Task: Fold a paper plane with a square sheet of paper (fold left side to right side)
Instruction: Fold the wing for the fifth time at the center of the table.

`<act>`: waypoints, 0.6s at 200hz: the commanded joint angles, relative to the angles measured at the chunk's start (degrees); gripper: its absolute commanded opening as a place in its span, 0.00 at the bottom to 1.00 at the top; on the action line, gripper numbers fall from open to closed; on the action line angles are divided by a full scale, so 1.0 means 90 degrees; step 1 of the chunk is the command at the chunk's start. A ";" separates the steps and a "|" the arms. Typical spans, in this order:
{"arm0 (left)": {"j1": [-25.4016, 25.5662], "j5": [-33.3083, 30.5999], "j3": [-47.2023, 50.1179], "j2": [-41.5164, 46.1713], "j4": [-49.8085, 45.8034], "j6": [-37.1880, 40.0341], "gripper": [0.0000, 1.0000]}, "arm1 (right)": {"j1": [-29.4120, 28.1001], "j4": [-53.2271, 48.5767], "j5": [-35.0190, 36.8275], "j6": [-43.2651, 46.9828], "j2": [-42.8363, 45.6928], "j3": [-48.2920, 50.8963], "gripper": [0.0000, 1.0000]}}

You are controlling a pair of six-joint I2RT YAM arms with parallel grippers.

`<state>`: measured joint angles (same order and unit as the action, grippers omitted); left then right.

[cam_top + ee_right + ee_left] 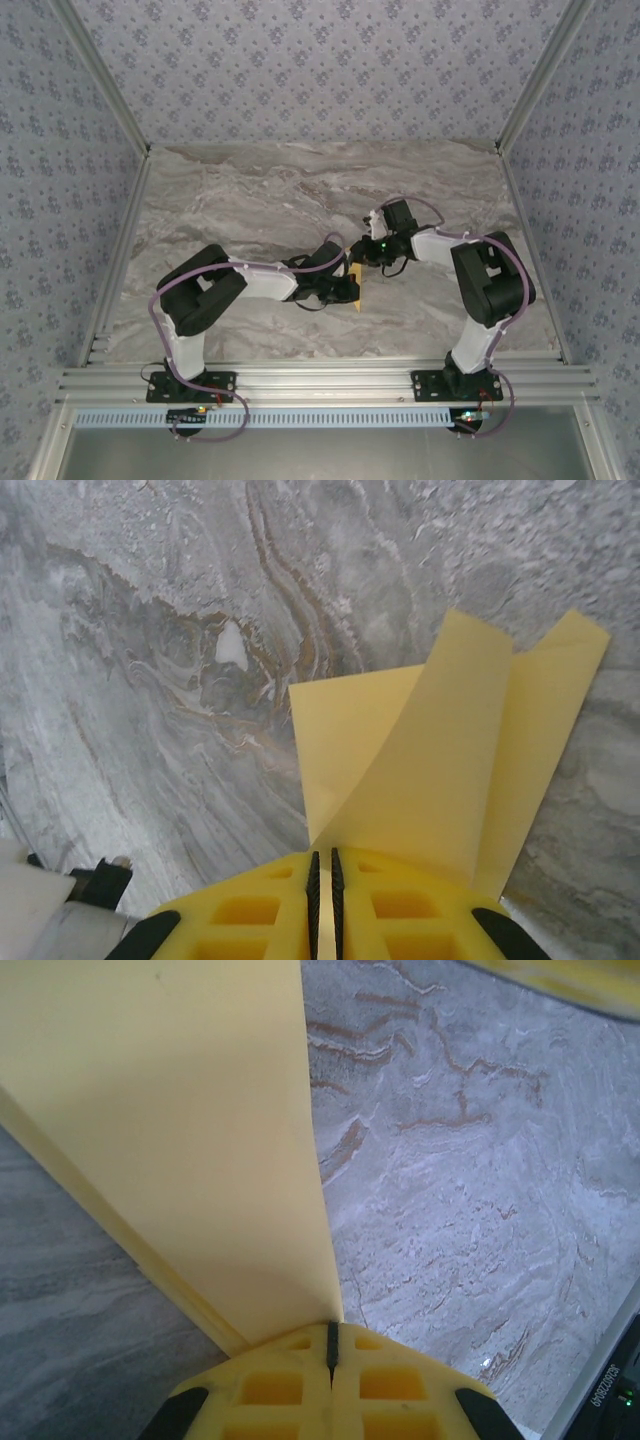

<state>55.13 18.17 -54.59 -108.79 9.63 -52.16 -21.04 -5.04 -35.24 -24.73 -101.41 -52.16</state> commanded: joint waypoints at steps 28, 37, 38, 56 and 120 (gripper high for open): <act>0.0104 -0.0161 0.0174 -0.0326 -0.1006 0.0111 0.00 | -0.0019 -0.0551 0.0467 0.0255 -0.0265 -0.0337 0.16; 0.0103 -0.0164 0.0172 -0.0342 -0.1001 0.0110 0.00 | -0.0016 -0.0610 0.0519 0.0277 -0.0293 -0.0371 0.15; 0.0104 -0.0164 0.0174 -0.0343 -0.1001 0.0111 0.00 | -0.0016 -0.0616 0.0523 0.0287 -0.0294 -0.0374 0.15; 0.0104 -0.0162 0.0174 -0.0354 -0.1001 0.0102 0.00 | 0.0001 -0.0674 0.0605 0.0298 -0.0343 -0.0393 0.15; 0.0104 -0.0149 0.0177 -0.0431 -0.0982 0.0063 0.00 | 0.0115 -0.0691 0.0703 0.0269 -0.0442 -0.0365 0.14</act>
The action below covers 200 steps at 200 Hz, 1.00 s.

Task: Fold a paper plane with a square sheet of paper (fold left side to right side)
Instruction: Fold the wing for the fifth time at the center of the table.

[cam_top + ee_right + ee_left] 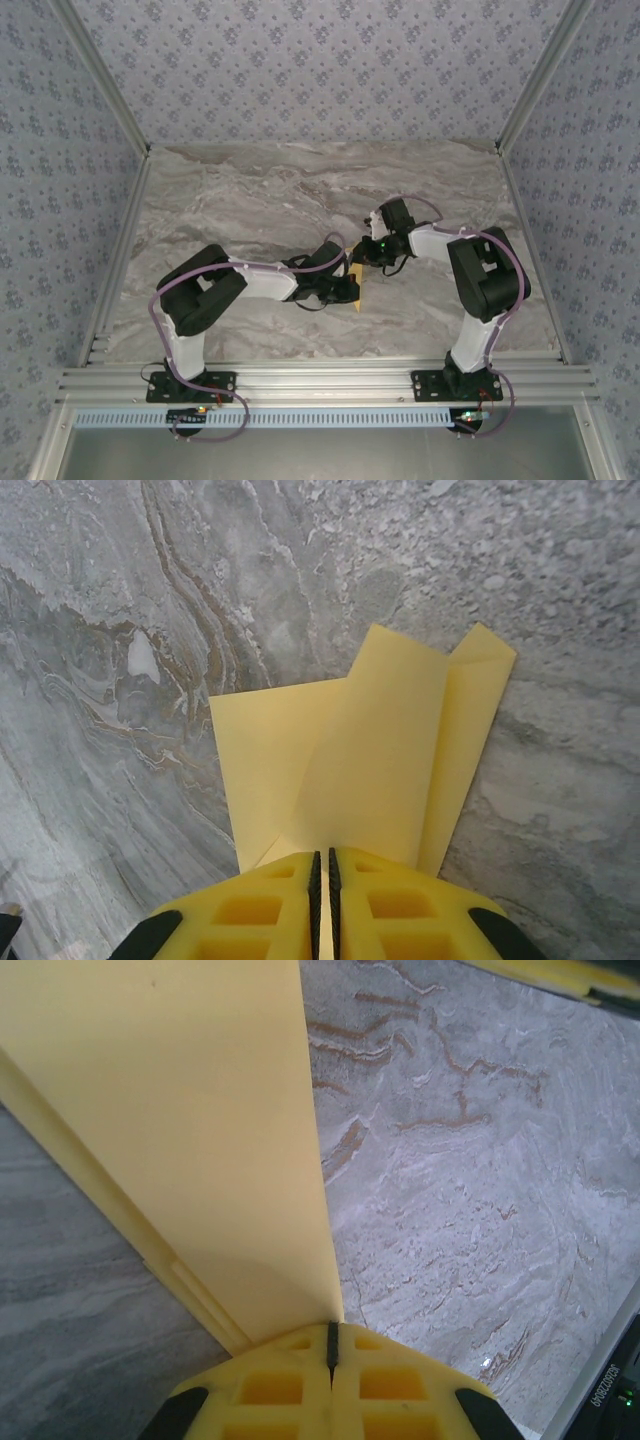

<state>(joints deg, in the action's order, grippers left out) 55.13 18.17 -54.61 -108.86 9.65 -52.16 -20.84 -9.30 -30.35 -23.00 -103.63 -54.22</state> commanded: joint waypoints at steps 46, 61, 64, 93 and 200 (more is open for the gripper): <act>0.0104 -0.0125 0.0165 -0.0509 -0.0984 0.0030 0.00 | 0.0275 -0.0102 0.0091 -0.0022 -0.0296 -0.0041 0.14; 0.0104 -0.0104 0.0150 -0.0550 -0.0984 0.0025 0.00 | 0.0332 -0.0067 0.0028 -0.0040 -0.0373 -0.0060 0.14; 0.0104 -0.0098 0.0150 -0.0552 -0.0984 0.0024 0.00 | 0.0340 -0.0070 0.0023 -0.0041 -0.0379 -0.0070 0.14; 0.0102 -0.0078 0.0140 -0.0607 -0.0967 0.0010 0.00 | 0.0457 -0.0055 -0.0042 -0.0009 -0.0552 -0.0174 0.13; 0.0104 -0.0048 0.0171 -0.0644 -0.0965 0.0024 0.00 | 0.0813 -0.0335 -0.0104 0.0134 -0.1046 -0.0929 0.13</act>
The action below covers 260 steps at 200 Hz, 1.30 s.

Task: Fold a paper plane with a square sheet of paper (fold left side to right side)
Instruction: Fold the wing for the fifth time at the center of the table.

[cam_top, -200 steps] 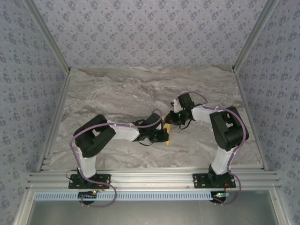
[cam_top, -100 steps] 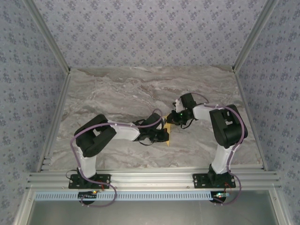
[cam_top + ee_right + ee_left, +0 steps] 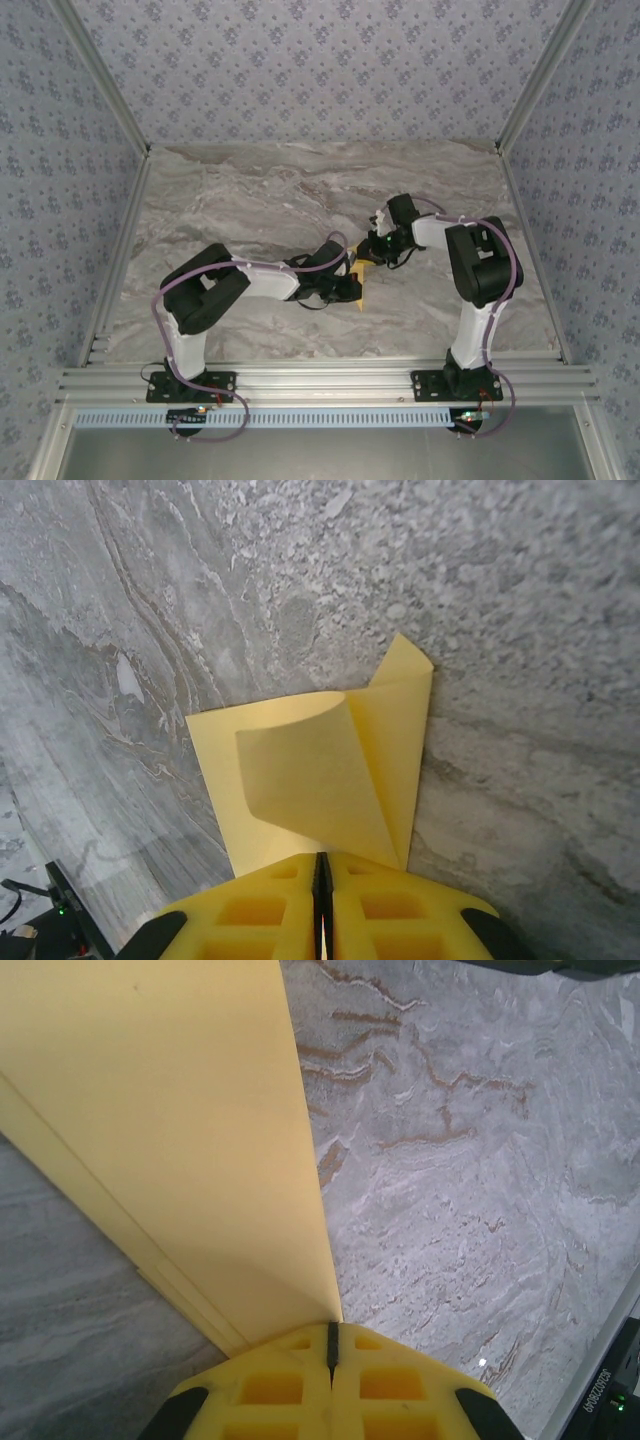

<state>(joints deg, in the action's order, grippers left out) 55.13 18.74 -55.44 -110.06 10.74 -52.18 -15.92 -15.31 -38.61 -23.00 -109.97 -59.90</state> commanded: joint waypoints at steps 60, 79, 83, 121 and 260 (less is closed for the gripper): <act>0.0104 -0.0111 0.0271 -0.0518 -0.1076 0.0027 0.00 | 0.0397 0.0289 0.0727 0.0164 -0.0485 -0.0578 0.14; 0.0104 -0.0110 0.0280 -0.0510 -0.1077 0.0025 0.00 | 0.0420 0.0324 0.0669 0.0130 -0.0534 -0.0637 0.15; 0.0104 -0.0110 0.0280 -0.0515 -0.1076 0.0024 0.00 | 0.0429 0.0338 0.0659 0.0118 -0.0544 -0.0647 0.15; 0.0104 -0.0113 0.0291 -0.0496 -0.1076 0.0027 0.00 | 0.0458 0.0339 0.0648 0.0093 -0.0718 -0.0860 0.16; 0.0102 -0.0125 0.0320 -0.0454 -0.1086 0.0028 0.00 | 0.0629 0.0129 0.0804 0.0083 -0.1276 -0.1944 0.25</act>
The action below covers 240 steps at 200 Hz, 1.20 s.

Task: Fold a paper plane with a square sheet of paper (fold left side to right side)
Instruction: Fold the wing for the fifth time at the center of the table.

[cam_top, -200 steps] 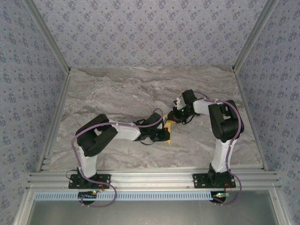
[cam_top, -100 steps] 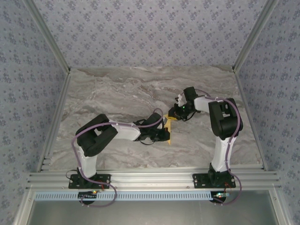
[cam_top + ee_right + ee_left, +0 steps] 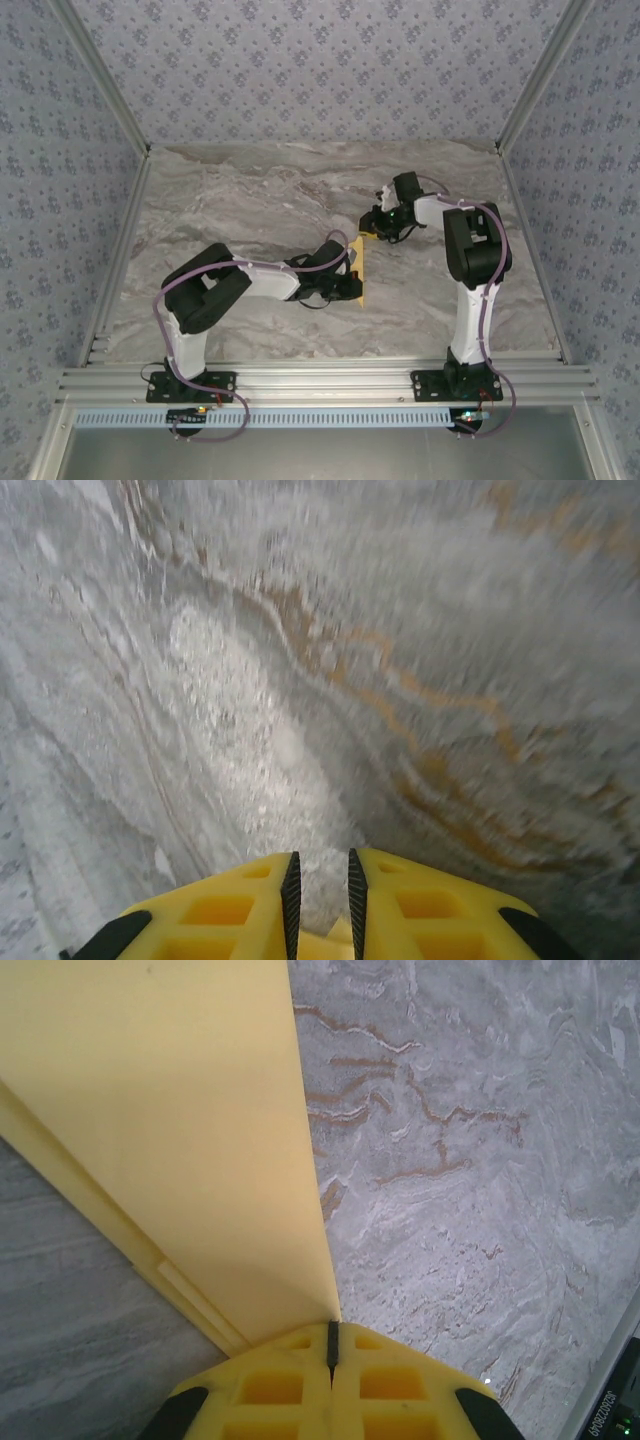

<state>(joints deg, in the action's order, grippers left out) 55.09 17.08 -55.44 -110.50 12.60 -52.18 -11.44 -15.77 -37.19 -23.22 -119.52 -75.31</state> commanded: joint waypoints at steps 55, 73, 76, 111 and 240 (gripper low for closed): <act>0.0102 0.0068 0.0267 -0.0378 -0.1303 0.0046 0.00 | 0.0257 0.0572 0.0403 0.0052 0.1162 0.0714 0.26; 0.0104 0.0050 0.0252 -0.0369 -0.1312 0.0067 0.00 | 0.0158 0.0684 0.0118 -0.0043 0.1695 0.1377 0.19; 0.0104 0.0050 0.0243 -0.0373 -0.1317 0.0065 0.00 | 0.0124 0.0695 0.0097 -0.0066 0.1765 0.1462 0.19; 0.0108 0.0040 0.0212 -0.0369 -0.1347 0.0067 0.00 | -0.0342 0.1119 -0.0155 -0.0470 0.2100 0.2340 0.14; 0.0096 0.0030 0.0234 0.0605 -0.1219 0.0283 0.02 | -0.0690 0.0461 0.0783 -0.0377 0.1076 0.2407 0.11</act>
<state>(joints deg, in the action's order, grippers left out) 55.13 16.64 -55.33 -108.68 9.45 -51.53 -17.56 -7.35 -36.23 -27.83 -106.43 -53.84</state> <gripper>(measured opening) 0.031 0.112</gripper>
